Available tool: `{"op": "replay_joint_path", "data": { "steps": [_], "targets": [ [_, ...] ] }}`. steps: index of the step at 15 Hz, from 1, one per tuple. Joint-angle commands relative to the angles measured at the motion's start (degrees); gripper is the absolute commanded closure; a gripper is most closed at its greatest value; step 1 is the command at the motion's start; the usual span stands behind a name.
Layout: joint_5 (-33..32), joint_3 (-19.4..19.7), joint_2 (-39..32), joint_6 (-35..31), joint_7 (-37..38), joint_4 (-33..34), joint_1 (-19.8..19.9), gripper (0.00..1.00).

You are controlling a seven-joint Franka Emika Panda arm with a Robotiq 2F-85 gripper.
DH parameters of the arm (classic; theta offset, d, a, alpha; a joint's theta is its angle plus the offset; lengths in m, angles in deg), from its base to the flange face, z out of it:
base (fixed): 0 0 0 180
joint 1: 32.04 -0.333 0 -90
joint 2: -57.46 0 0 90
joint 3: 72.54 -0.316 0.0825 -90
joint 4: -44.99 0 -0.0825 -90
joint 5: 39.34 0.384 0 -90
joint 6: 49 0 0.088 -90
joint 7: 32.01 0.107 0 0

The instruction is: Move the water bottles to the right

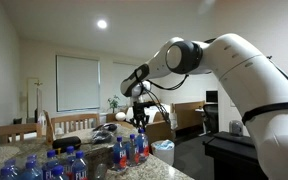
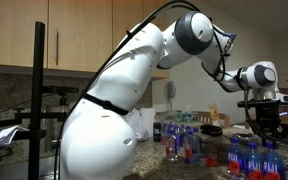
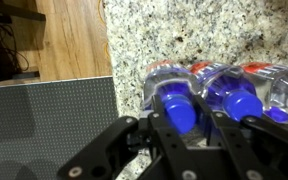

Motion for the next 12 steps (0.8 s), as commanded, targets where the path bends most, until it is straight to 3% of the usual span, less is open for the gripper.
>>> {"op": "replay_joint_path", "data": {
  "steps": [1,12],
  "targets": [
    [-0.9,0.0,0.3,0.4,0.6,1.2,0.1,0.89],
    [-0.6,0.2,-0.8,0.6,0.6,1.7,0.3,0.89]
  ]
}}
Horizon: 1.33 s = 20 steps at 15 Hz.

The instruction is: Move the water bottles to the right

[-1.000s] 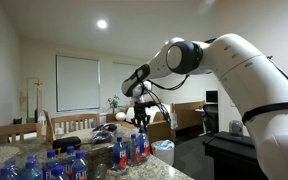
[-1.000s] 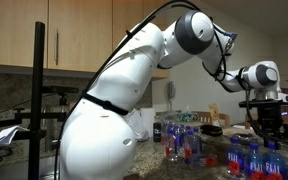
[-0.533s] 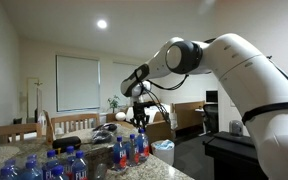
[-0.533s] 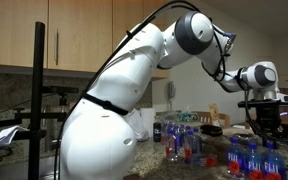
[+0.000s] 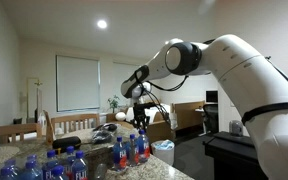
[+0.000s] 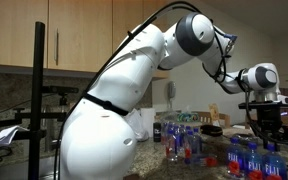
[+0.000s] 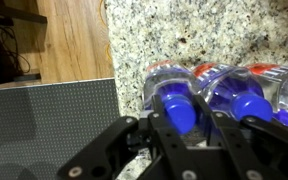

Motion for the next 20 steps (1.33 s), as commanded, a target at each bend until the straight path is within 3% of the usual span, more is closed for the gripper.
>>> {"op": "replay_joint_path", "data": {
  "steps": [1,7,9,15,20],
  "targets": [
    [-0.5,-0.2,-0.1,0.6,0.6,1.6,0.3,0.49],
    [-0.1,-0.2,0.2,0.5,1.1,3.3,0.6,0.08],
    [-0.1,-0.1,1.1,0.2,1.5,3.0,0.6,0.00],
    [1.0,-0.9,13.7,2.1,2.7,-6.9,-0.7,0.00],
    [2.3,-3.7,25.8,2.5,9.4,-19.7,-5.1,0.00]
  ]
}}
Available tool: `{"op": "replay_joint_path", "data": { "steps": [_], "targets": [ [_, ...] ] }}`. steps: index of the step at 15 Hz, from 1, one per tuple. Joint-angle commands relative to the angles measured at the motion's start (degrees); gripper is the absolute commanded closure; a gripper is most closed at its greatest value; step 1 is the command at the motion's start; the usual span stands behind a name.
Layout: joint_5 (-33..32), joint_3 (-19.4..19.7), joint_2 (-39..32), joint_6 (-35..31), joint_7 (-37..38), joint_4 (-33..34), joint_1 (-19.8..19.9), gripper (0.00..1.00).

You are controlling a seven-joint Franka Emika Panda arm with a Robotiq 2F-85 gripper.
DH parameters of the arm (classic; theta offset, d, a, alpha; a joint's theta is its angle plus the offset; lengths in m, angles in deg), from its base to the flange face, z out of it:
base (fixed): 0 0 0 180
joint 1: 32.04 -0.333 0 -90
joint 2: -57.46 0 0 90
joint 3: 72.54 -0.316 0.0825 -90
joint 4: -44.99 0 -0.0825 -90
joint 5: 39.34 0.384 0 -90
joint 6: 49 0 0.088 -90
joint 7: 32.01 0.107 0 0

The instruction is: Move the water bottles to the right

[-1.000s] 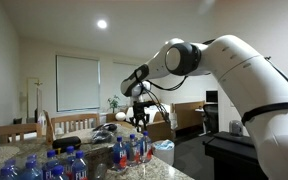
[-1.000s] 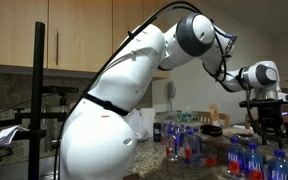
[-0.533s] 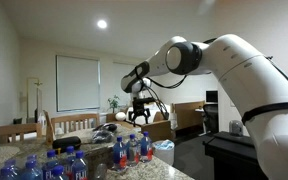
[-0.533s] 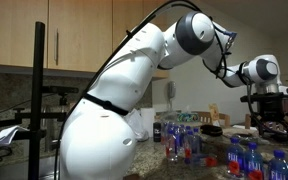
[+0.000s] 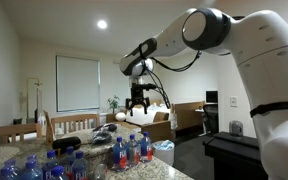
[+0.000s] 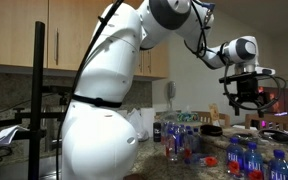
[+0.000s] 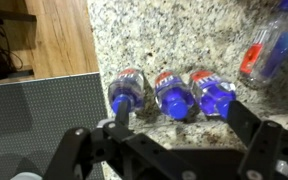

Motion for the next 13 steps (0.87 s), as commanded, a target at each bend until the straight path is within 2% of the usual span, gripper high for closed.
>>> {"op": "replay_joint_path", "data": {
  "steps": [1,7,8,10,13],
  "targets": [
    [2.1,-2.6,10.6,-3.0,6.7,-13.3,-3.4,0.00],
    [8.9,-8.0,19.9,-11.3,16.4,-27.1,-8.3,0.00],
    [6.7,-7.6,15.3,-7.9,14.4,-21.0,-7.7,0.00],
    [7.6,-8.5,17.5,-9.3,15.5,-24.1,-8.3,0.00],
    [7.8,-8.3,18.4,-9.5,15.6,-25.0,-8.1,0.00]
  ]
}}
